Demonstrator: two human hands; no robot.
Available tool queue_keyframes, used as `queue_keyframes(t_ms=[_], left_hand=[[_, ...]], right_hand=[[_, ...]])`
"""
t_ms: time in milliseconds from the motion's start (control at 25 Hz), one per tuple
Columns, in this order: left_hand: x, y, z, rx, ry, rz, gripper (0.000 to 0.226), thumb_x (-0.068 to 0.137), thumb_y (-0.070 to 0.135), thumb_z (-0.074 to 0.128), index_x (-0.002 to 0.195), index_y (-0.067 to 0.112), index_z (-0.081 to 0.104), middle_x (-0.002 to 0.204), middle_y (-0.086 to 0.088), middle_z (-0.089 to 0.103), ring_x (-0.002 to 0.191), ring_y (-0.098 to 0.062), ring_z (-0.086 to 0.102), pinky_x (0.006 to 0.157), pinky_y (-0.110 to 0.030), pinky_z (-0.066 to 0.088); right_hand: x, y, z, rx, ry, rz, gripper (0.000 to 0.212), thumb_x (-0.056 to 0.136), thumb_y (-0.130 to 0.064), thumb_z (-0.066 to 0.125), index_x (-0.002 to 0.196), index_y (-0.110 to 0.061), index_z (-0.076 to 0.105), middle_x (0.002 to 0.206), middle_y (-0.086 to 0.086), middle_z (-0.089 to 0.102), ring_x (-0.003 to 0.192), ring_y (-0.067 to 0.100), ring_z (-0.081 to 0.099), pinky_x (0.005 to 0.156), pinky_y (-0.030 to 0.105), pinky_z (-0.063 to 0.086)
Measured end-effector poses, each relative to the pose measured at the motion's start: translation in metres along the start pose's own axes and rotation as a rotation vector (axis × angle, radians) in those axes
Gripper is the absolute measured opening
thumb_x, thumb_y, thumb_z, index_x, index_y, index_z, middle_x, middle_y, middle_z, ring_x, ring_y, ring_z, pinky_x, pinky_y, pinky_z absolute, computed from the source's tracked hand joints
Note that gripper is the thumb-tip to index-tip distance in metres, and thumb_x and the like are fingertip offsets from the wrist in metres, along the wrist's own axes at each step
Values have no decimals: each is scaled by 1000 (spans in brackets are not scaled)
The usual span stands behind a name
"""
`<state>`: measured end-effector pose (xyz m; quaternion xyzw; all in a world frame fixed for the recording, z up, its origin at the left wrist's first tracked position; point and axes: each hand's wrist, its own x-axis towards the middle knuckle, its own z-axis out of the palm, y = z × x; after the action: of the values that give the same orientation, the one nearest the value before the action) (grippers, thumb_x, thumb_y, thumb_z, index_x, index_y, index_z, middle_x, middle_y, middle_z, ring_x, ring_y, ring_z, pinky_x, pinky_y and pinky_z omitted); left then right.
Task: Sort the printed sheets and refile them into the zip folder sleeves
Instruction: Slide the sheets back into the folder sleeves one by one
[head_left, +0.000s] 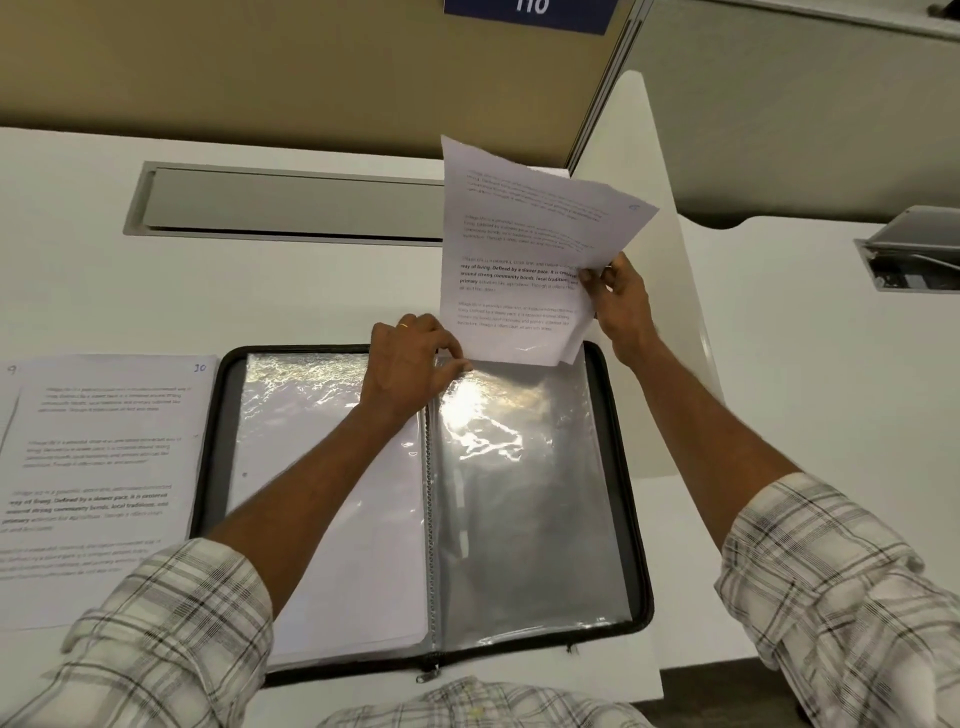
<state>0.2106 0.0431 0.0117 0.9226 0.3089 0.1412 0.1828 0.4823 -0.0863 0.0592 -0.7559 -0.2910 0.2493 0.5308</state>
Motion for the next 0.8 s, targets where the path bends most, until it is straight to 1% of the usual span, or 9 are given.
queue_keyframes(t_ms=[120,160,240,320,440,520,640,720,800], left_hand=[[1,1,-2,-3,-52,-81,40,75,65,79,96,30,76,110,7,62,101,-16,60,83,-37,33],[2,0,-2,9,-75,-103,44,75,66,79,99,30,75,113,6,61,103,-17,60,84,-37,31],[3,-2,-5,12,-106,-115,44,75,65,80,102,30,76,115,6,59,103,-17,61,86,-37,28],[4,-6,-8,-42,-119,-98,37,78,60,80,100,31,75,112,8,60,100,-15,62,88,-35,27],[3,-11,-10,-114,-93,-62,26,79,55,82,91,33,75,106,11,64,91,-12,64,92,-38,40],[1,-14,-8,-160,-76,-49,24,77,52,84,88,32,75,106,12,65,88,-8,64,90,-38,45],[0,-17,-2,-280,-66,-56,22,76,46,87,86,30,76,101,14,68,88,-5,65,89,-31,47],[1,-16,-1,-344,-64,-74,20,75,44,88,84,31,75,91,15,70,86,-5,65,89,-37,52],[2,-16,0,-370,-75,-97,20,74,44,89,82,31,77,85,15,72,86,-5,66,89,-42,53]], right_hand=[[2,-4,-2,-7,5,-8,34,102,-20,61,135,-13,56,117,-4,67,106,8,65,91,28,58],[3,-6,-1,-19,-5,-10,34,102,-19,61,135,-14,56,117,-5,67,104,5,65,89,24,57],[5,-7,-1,-41,-26,-20,34,103,-19,60,136,-15,56,118,-4,67,104,5,64,88,21,56],[7,-8,1,-54,-36,-30,34,103,-18,60,136,-14,56,119,-2,66,105,8,64,87,20,55],[11,-7,4,-75,-36,-28,34,103,-18,59,137,-12,55,123,1,66,110,15,65,90,23,56],[13,-5,7,-87,-17,-20,32,103,-18,59,134,-11,57,123,3,67,112,19,64,93,30,57],[17,0,9,-128,20,-6,25,102,-19,60,125,-7,57,114,1,66,105,19,63,94,39,55],[17,2,10,-130,20,5,25,102,-18,60,124,-5,57,112,1,66,104,19,62,94,38,55],[17,3,9,-130,14,9,26,103,-17,59,125,-5,56,112,1,65,106,19,63,92,33,54]])
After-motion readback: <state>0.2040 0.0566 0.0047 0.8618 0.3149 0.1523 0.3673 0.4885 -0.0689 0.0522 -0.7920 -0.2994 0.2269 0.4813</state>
